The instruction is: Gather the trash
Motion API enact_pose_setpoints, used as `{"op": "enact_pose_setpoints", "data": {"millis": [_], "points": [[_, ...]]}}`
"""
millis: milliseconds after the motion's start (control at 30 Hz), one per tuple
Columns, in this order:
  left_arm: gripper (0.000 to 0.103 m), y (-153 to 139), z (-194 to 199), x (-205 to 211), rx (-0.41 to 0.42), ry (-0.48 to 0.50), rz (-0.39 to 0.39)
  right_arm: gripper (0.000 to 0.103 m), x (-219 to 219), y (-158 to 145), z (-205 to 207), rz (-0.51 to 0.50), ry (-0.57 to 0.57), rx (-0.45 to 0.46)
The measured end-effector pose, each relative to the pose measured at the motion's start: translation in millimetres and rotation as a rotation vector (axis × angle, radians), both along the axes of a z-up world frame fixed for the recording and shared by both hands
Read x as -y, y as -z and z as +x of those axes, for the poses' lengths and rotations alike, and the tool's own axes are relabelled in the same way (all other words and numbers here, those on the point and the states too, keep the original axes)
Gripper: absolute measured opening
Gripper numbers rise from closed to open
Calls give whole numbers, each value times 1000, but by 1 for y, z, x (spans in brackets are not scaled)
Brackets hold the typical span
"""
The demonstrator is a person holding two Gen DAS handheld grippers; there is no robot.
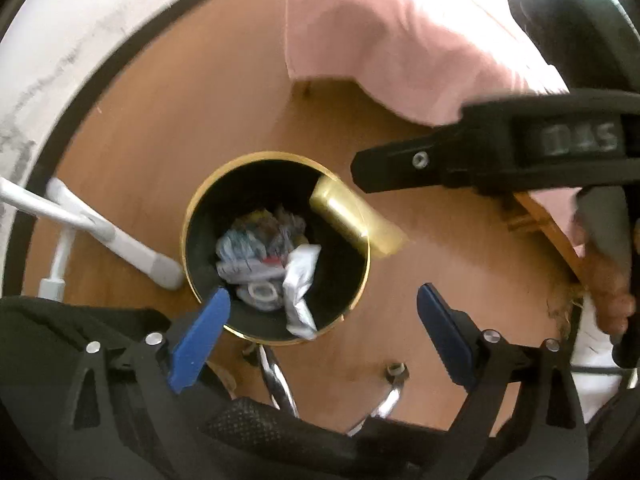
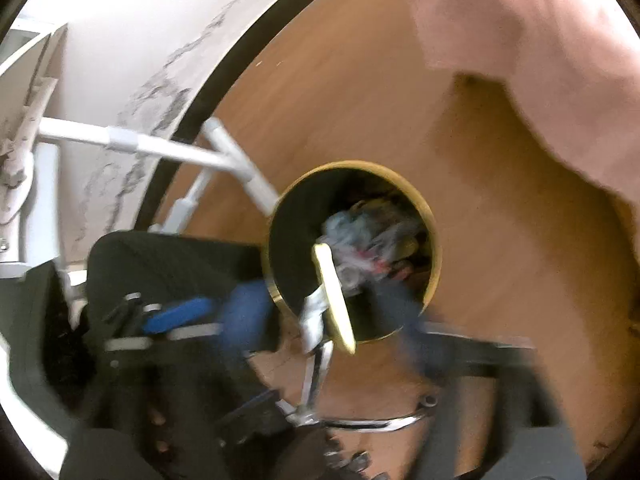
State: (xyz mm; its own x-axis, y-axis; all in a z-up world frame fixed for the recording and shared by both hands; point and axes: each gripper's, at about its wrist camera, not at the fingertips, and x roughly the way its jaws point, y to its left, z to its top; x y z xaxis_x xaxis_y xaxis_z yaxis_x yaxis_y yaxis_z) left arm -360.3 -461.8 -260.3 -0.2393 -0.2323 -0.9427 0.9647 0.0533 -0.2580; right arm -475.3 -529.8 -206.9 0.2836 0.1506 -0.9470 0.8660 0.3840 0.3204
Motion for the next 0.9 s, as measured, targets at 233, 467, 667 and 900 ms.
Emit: {"op": "enact_pose_setpoints", "data": {"millis": [233,467,667,900], "points": [[91,-91,-27,-16,76,47,-76,96,9,-100,-19,-347,61,-100],[91,-235,9,-73,53,-59,-490,96,-12,-241,10,-771,216,-57],[96,-317,92,-142,431,-426,-754,96,-54,-298,89,-956,207,134],[96,-324,201,-219,719,-803,-624,96,-123,-274,272,-871,-224,185]]}}
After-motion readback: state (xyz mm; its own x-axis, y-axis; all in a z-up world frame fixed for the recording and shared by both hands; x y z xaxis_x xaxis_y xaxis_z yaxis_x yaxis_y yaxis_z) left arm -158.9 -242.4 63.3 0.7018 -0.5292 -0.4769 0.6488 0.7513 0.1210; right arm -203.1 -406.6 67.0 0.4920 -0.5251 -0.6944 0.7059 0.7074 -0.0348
